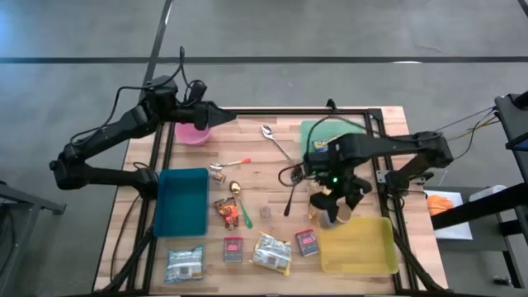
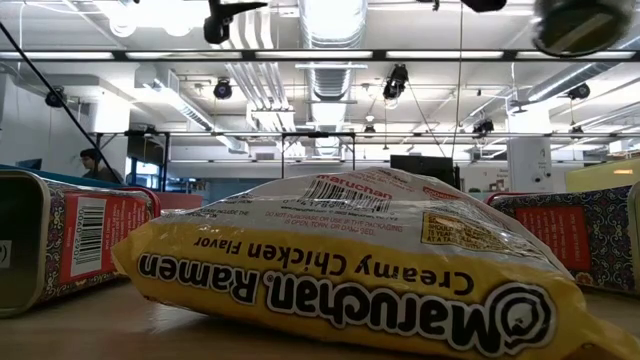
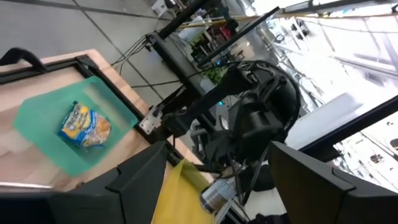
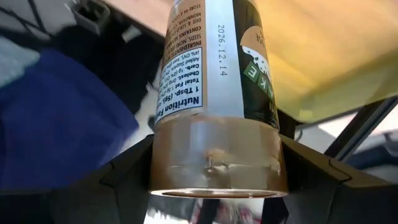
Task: Pick & Place Food Item
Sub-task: Put the golden spice bottle into the yellow bin
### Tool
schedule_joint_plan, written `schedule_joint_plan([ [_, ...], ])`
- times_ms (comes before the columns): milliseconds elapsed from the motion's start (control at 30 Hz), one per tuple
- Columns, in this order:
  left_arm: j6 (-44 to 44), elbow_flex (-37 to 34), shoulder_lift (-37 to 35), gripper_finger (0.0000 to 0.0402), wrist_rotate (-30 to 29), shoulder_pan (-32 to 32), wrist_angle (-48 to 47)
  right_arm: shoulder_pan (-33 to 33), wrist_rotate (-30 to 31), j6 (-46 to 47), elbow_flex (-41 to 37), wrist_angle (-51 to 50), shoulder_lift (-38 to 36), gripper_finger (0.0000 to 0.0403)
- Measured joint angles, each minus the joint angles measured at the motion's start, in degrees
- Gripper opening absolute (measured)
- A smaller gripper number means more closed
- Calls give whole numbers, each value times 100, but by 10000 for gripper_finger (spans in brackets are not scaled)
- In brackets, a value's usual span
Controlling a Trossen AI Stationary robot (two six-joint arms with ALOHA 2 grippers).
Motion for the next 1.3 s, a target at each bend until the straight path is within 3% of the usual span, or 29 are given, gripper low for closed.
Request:
schedule_joint_plan([
  [233,524,0,-187,286,723,132,-534,202,-484,-488,-378,-47,311,271],
  [600,930,0,-664,286,714,322,-1036,214,-466,-970,-1411,106,341,271],
  [1000,964,-1,-702,286,651,332,-1164,212,-297,-692,-2263,1387,383,271],
  [1300,964,-2,-704,286,502,332,-1197,212,188,-619,-2676,1800,383,271],
])
